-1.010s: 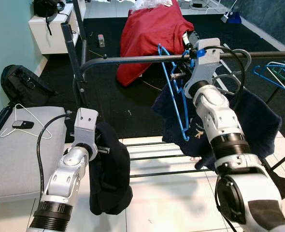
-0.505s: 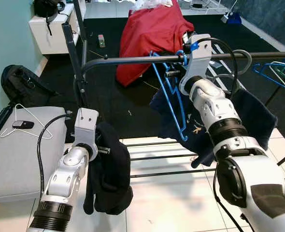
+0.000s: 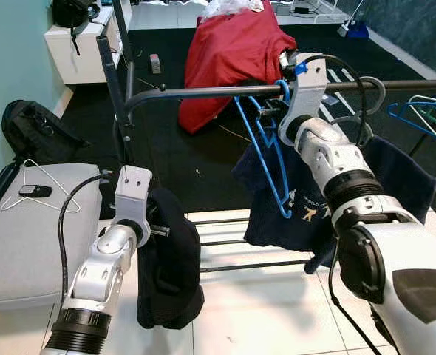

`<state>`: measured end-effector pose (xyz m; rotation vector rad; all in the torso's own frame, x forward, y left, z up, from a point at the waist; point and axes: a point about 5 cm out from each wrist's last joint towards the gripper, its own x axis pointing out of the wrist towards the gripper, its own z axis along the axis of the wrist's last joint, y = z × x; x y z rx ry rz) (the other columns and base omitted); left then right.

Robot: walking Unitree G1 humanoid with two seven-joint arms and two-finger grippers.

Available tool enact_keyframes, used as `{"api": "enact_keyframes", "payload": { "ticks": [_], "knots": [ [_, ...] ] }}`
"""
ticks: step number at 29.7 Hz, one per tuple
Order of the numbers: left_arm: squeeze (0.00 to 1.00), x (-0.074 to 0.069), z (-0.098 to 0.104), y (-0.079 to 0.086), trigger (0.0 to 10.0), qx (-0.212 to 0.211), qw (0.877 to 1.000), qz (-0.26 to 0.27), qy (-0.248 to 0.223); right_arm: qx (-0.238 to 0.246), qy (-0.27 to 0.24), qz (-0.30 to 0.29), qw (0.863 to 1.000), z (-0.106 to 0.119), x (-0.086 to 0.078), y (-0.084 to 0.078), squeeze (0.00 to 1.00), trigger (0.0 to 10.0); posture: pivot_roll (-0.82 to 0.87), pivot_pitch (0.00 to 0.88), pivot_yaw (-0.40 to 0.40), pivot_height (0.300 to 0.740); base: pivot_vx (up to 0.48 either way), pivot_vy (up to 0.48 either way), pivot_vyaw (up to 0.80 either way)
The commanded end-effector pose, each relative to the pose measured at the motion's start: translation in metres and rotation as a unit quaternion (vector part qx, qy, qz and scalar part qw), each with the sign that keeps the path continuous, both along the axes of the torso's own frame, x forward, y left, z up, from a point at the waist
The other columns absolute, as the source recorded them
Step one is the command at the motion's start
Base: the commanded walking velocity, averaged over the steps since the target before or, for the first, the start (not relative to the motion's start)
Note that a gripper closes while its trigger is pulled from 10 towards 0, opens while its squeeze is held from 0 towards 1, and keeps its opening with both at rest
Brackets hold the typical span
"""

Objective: Hang hanger

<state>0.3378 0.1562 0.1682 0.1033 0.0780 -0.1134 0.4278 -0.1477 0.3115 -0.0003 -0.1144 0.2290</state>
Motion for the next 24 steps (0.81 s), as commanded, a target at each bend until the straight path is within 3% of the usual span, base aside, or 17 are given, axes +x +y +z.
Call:
{"api": "enact_keyframes", "payload": {
  "ticks": [1,3,4,5,6,15,17,22,24],
  "knots": [
    [0.00,-0.002,0.002,0.002,10.0,0.005,1.000,-0.001,-0.006,-0.001,-0.011,-0.006,1.000,0.006,0.000,-0.002,1.00,10.0,0.00,0.194,0.021,0.740,0.000,0.000,0.00],
    [0.00,-0.002,0.003,0.003,10.0,0.006,1.000,-0.001,-0.006,-0.004,-0.015,-0.008,1.000,0.007,0.000,-0.003,1.00,10.0,0.01,0.197,0.022,0.740,0.000,0.000,0.00],
    [0.00,-0.002,0.003,0.003,10.0,0.006,1.000,-0.002,-0.007,-0.013,-0.023,-0.012,1.000,0.008,0.000,-0.003,0.40,10.0,0.01,0.197,0.022,0.740,0.000,0.000,0.00],
    [0.00,-0.002,0.003,0.003,10.0,0.006,1.000,-0.002,-0.007,-0.013,-0.023,-0.012,1.000,0.008,0.000,-0.003,0.40,10.0,0.01,0.197,0.022,0.740,0.000,0.000,0.00],
    [0.00,-0.002,0.003,0.002,10.0,0.007,1.000,-0.002,-0.007,-0.011,-0.030,-0.011,0.999,0.010,0.000,-0.002,0.00,10.0,0.01,0.202,0.021,0.740,0.000,0.000,0.00],
    [0.00,0.002,0.008,-0.007,10.0,0.003,1.000,-0.008,-0.014,-0.036,-0.066,0.022,0.997,0.009,-0.005,0.010,0.00,10.0,0.01,0.204,0.024,0.740,0.000,0.000,0.00],
    [0.00,0.001,0.009,-0.008,10.0,0.002,1.000,-0.010,-0.015,-0.023,-0.069,0.031,0.997,0.007,-0.008,0.013,0.00,10.0,0.00,0.206,0.028,0.740,0.000,0.000,0.00],
    [0.00,0.000,0.008,-0.009,10.0,0.003,1.000,-0.015,-0.015,-0.007,-0.103,0.064,0.993,0.004,-0.021,0.021,0.00,10.0,0.00,0.209,0.033,0.740,0.000,0.000,0.00],
    [0.00,-0.001,0.007,-0.009,10.0,0.004,1.000,-0.017,-0.014,0.009,-0.144,0.091,0.985,0.003,-0.039,0.029,0.00,10.0,0.00,0.209,0.033,0.740,0.000,0.000,0.00]
  ]
}}
